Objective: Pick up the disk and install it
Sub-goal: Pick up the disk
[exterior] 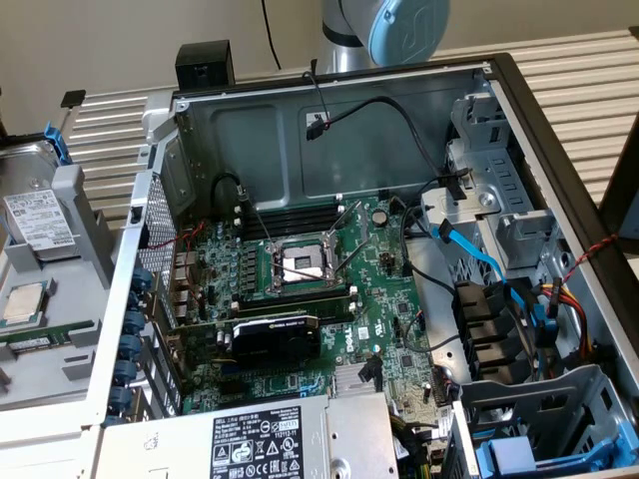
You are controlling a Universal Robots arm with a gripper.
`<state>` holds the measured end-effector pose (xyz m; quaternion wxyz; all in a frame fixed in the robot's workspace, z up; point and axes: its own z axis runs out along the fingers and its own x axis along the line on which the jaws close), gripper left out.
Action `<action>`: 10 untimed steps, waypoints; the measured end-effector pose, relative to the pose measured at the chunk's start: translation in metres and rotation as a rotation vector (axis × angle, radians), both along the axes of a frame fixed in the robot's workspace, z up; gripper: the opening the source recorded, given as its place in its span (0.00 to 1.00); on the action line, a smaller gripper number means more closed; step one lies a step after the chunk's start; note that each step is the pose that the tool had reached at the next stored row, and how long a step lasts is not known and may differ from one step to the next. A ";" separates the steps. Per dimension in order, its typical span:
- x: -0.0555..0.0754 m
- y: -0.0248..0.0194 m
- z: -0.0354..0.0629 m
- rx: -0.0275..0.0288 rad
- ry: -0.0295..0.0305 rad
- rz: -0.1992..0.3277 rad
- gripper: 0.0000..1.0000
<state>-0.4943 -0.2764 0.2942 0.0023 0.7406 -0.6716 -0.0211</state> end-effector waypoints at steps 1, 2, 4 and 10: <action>0.000 0.0000 -0.0018 0.0009 0.0001 0.000 0.62; 0.000 -0.0002 -0.0035 0.0026 0.0001 0.000 0.62; 0.000 -0.0005 -0.0056 0.0076 0.0002 0.000 0.62; -0.001 -0.0016 -0.0108 0.0189 -0.0001 0.000 0.62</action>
